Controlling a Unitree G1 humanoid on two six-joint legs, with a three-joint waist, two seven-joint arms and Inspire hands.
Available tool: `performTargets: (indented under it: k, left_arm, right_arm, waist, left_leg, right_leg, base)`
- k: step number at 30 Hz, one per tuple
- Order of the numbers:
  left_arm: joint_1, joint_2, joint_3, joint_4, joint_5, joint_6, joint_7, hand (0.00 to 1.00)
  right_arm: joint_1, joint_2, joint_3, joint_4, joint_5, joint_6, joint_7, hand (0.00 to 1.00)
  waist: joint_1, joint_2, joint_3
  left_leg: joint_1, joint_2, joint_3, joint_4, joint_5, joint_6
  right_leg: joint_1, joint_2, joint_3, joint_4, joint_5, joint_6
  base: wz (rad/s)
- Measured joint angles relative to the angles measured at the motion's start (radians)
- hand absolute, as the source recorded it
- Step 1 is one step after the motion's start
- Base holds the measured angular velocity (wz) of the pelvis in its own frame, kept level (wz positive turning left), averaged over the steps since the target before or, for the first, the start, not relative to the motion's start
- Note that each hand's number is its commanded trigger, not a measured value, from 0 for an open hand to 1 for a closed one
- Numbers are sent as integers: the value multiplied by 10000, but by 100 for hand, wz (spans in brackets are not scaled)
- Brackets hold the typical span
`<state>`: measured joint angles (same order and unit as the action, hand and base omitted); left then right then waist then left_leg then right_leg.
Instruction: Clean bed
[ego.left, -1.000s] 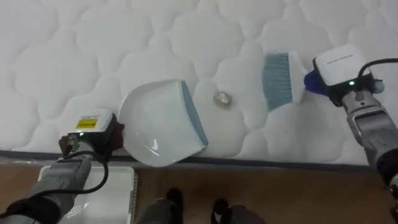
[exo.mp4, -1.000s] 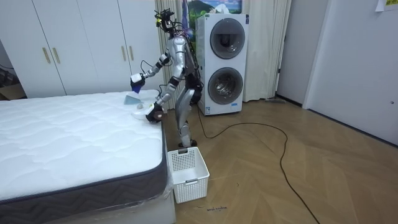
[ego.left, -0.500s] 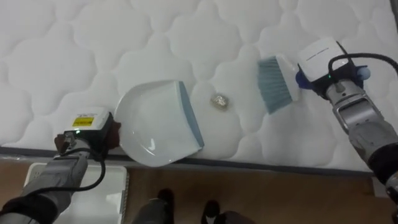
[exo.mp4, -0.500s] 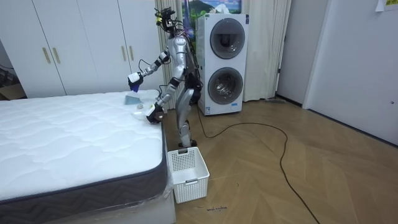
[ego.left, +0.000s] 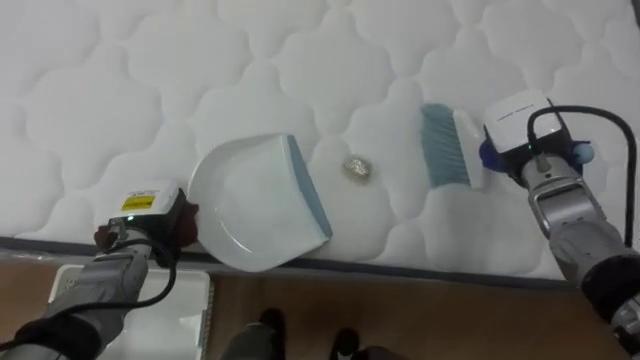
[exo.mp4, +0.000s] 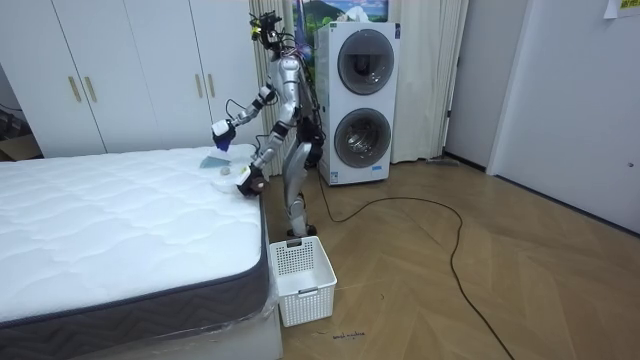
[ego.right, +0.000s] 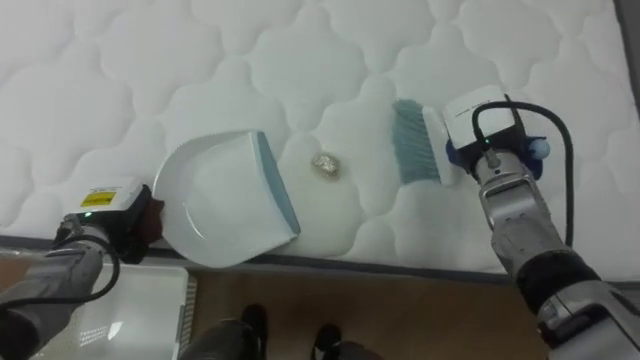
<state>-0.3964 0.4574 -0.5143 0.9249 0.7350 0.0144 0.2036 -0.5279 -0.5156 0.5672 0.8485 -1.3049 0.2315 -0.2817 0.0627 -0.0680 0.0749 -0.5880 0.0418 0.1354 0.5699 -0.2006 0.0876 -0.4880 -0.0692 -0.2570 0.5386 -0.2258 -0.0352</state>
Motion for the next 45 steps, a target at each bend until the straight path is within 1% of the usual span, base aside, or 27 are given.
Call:
performTargets:
  k: [4,8,10,13,17,23,24,25,26,27,28,29,30,32,34,37,40,45]
  left_arm:
    - [16,-38,-6,44,-70,19,-1,100]
    - [22,-49,-55,80,-243,81,-3,100]
    - [55,-50,-215,86,-435,145,-1,100]
    - [70,-48,-202,118,-483,241,-1,100]
    - [68,19,-175,-15,-483,310,9,100]
    - [73,20,-201,-49,-445,313,-26,100]
    - [91,21,-198,-16,-445,313,-28,100]
    - [128,25,-198,-7,-446,318,-47,100]
    - [148,24,-199,-9,-446,322,-74,100]
    - [201,23,-202,-12,-453,322,-117,100]
    - [250,23,-221,-13,-467,315,-116,100]
    - [278,22,-230,-13,-475,307,-115,100]
    - [314,23,-279,-9,-492,286,-98,100]
    - [319,18,-469,-8,-497,271,-5,100]
    - [363,15,-596,-8,-496,222,86,100]
    - [394,15,-598,25,-495,208,132,100]
    - [404,13,-610,76,-481,118,140,100]
    - [419,10,-609,120,-464,58,241,100]
  right_arm:
    - [28,66,2,-46,-105,0,-164,100]
    - [140,189,61,-447,-245,5,-206,100]
    - [437,115,238,-956,-291,103,-210,100]
    - [819,116,380,-1680,-413,111,-210,100]
    - [970,119,679,-2405,-418,118,-170,100]
    - [1021,154,1396,-3920,-392,75,775,100]
    - [1021,313,1541,-4130,-335,-3,851,100]
    - [1020,577,1647,-4293,-244,-113,907,100]
    - [1019,705,1692,-4343,-200,-173,906,100]
    - [1018,973,1762,-4417,-181,-256,907,100]
    - [1018,1198,1837,-4595,-148,-338,911,100]
    - [1017,1266,1882,-4714,-61,-396,910,100]
    - [1002,1350,2018,-4942,167,-577,909,100]
    - [988,1380,2252,-5201,514,-787,909,100]
    - [973,1584,2369,-5255,903,-1090,945,100]
    - [965,1711,2372,-5278,1016,-1317,1060,100]
    - [956,1625,2360,-5499,1177,-1433,1280,100]
    - [953,1644,2368,-5560,1446,-1511,1475,100]
  waist:
    - [-10,60,1]
    - [-58,56,-1]
    - [-63,46,-7]
    - [-82,26,-20]
    - [-111,16,-33]
    - [-122,-32,-68]
    - [-83,-90,-107]
    - [-10,-160,-159]
    - [6,-186,-191]
    - [18,-233,-241]
    - [39,-242,-250]
    - [44,-239,-252]
    - [68,-238,-252]
    - [132,-236,-252]
    - [205,-231,-250]
    - [244,-216,-249]
    - [245,-198,-244]
    - [254,-180,-241]
  left_leg:
    - [68,-13,10,-70,37,-56]
    - [119,-27,51,-211,105,-106]
    - [205,-21,72,-250,127,-140]
    - [180,-25,66,-291,168,-204]
    - [25,74,-19,-233,192,-279]
    - [69,139,-6,-273,255,-376]
    - [114,136,19,-337,280,-406]
    - [146,148,25,-366,294,-430]
    - [152,150,23,-369,303,-445]
    - [162,148,18,-370,324,-474]
    - [159,157,15,-367,329,-483]
    - [152,157,10,-371,333,-488]
    - [143,159,9,-386,333,-489]
    - [130,155,-5,-396,333,-489]
    - [116,152,-10,-395,331,-486]
    - [47,146,-23,-372,316,-461]
    - [46,125,-37,-324,273,-417]
    - [30,121,-36,-311,257,-413]
  right_leg:
    - [-21,-1,75,93,9,-23]
    - [-49,-3,103,123,18,-60]
    - [26,16,103,28,-17,-120]
    - [37,106,117,-112,-38,-170]
    - [-47,161,85,-210,1,-297]
    - [-55,228,115,-185,39,-372]
    - [-70,227,147,-173,52,-397]
    - [-83,238,167,-174,73,-434]
    - [-93,243,173,-171,82,-449]
    - [-113,247,182,-160,98,-477]
    - [-117,260,193,-161,99,-486]
    - [-119,261,185,-165,97,-489]
    - [-115,253,153,-165,91,-498]
    - [-111,229,101,-165,87,-503]
    - [-128,202,87,-157,82,-495]
    - [-196,172,81,-118,61,-466]
    - [-195,113,65,-6,-26,-438]
    - [-203,110,72,-5,-86,-434]
  base:
    - [-4]
    - [0]
    - [-4]
    - [-7]
    - [-4]
    - [-1]
    - [-8]
    - [-10]
    - [-5]
    - [0]
    - [0]
    - [0]
    - [4]
    - [5]
    - [2]
    - [0]
    - [5]
    - [0]
